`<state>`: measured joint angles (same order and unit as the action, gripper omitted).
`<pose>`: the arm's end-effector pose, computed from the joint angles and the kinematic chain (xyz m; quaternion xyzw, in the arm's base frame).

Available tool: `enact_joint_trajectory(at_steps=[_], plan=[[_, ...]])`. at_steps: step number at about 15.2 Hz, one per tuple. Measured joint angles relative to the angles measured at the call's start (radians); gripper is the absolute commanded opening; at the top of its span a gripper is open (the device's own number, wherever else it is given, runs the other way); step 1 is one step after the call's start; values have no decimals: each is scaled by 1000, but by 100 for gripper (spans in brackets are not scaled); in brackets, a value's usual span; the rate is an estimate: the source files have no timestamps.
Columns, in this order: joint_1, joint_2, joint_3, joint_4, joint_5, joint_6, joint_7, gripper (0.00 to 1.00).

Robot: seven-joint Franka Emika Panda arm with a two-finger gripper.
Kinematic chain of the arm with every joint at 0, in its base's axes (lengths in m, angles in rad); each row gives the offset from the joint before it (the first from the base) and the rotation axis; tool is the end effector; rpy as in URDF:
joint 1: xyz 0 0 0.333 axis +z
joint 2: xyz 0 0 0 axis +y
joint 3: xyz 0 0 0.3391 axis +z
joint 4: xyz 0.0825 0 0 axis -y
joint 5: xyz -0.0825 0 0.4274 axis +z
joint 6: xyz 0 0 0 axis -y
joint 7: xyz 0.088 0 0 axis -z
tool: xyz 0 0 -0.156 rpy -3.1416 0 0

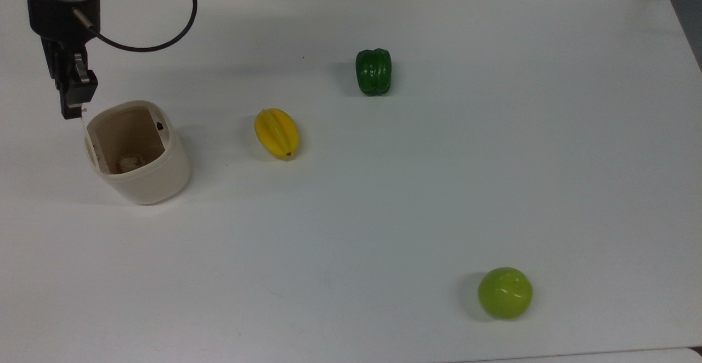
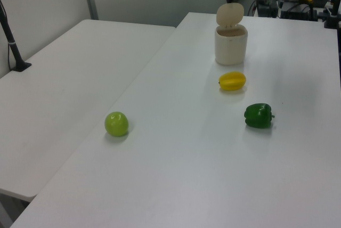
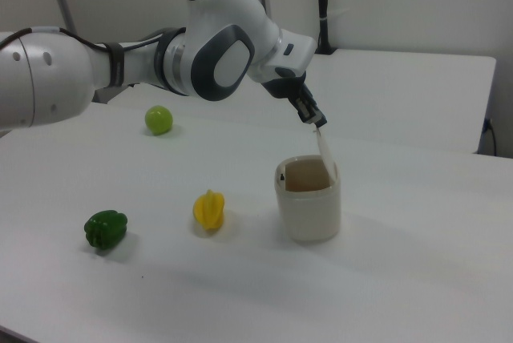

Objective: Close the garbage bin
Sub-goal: 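Push the raised lid down onto the bin opening with the gripper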

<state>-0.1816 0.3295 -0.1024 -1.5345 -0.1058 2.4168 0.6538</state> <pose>0.7478 -0.2123 0.4975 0.8721 -0.4018 0.2793 0.0085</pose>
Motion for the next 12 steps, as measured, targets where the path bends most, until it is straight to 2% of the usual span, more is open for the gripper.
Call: enact_joint_trajectory(at_steps=[12], plan=[[63,25,10,-27,-3,-159,-23,0]])
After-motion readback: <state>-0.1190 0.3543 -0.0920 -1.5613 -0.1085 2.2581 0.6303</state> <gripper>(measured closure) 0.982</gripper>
